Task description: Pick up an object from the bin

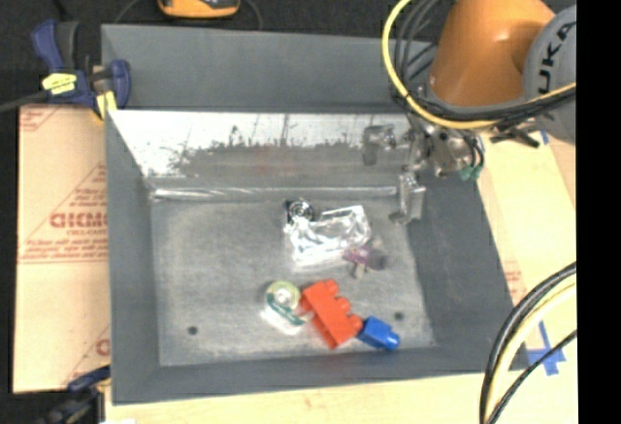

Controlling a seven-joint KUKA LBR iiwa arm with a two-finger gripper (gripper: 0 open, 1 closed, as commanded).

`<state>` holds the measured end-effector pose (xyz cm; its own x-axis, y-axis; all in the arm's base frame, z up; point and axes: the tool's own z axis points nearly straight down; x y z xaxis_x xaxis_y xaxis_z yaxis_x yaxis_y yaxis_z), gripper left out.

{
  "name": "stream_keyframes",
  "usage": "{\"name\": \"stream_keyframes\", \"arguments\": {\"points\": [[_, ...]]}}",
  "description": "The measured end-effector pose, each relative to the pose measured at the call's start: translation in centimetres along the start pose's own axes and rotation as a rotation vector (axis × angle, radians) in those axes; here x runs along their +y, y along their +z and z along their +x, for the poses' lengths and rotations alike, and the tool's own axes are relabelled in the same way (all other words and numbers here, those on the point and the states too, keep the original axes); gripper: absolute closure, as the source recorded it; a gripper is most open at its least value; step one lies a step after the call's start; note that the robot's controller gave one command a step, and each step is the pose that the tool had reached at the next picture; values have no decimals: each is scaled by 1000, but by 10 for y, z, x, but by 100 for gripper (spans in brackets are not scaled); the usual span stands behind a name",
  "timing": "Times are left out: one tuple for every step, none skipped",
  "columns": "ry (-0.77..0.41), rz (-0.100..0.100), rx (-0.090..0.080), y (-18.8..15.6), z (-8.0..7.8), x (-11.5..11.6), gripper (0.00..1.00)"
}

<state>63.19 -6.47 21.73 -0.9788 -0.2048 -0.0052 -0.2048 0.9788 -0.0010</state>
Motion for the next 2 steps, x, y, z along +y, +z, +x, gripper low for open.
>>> {"name": "stream_keyframes", "arguments": {"points": [[-178, -2, 5, 70, -11, 15, 0], [-162, -4, 6, 144, 38, 19, 0]]}}
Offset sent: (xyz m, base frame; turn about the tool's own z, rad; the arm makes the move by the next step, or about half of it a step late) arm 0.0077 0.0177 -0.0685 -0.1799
